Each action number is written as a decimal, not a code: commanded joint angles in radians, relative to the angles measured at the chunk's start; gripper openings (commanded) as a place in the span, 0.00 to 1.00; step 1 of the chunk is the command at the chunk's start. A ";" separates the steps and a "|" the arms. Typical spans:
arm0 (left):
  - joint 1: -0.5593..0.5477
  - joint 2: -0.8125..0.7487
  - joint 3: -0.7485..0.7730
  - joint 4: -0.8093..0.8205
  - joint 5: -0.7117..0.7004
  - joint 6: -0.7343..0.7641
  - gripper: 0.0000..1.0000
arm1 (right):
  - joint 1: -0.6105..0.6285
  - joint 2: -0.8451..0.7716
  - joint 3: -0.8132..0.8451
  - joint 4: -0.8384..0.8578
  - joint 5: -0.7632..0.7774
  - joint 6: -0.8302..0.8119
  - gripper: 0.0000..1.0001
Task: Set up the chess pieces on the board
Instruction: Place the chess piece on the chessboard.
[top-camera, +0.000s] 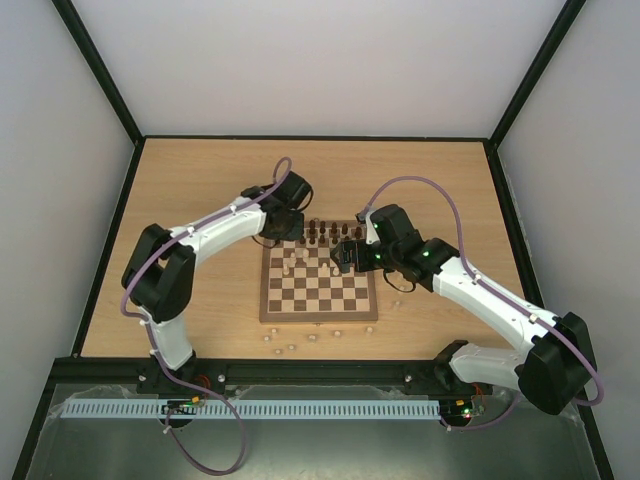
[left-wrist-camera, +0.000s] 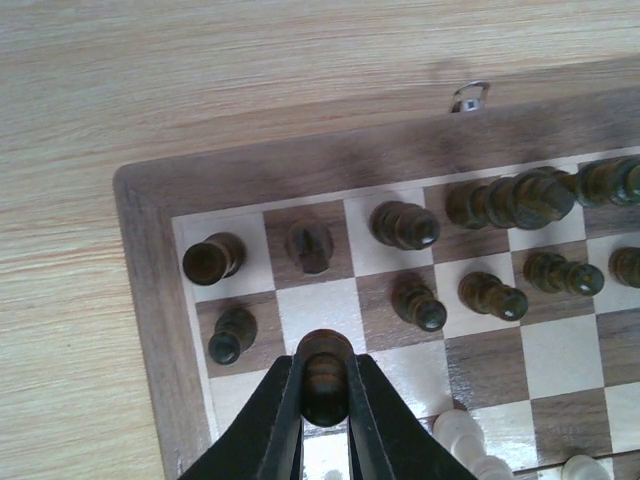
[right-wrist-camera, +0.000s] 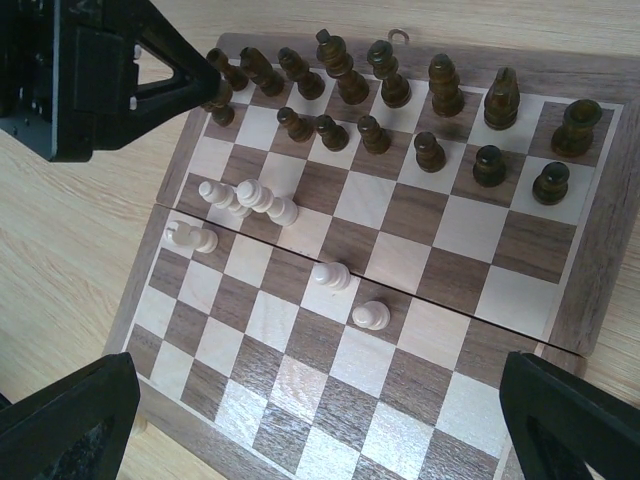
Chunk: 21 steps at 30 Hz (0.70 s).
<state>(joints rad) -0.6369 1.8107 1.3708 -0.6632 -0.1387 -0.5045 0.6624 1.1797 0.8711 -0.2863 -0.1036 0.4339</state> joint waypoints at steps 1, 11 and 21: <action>-0.009 0.036 0.038 -0.007 0.011 0.019 0.02 | 0.002 0.004 0.003 -0.030 0.000 0.005 0.99; -0.009 0.094 0.035 0.019 0.008 0.020 0.03 | 0.002 0.008 0.000 -0.027 -0.011 0.005 1.00; -0.009 0.126 0.028 0.034 0.005 0.015 0.04 | 0.002 0.005 -0.006 -0.024 -0.022 0.005 0.99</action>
<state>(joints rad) -0.6411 1.9163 1.3891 -0.6304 -0.1310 -0.4969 0.6624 1.1801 0.8711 -0.2863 -0.1116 0.4339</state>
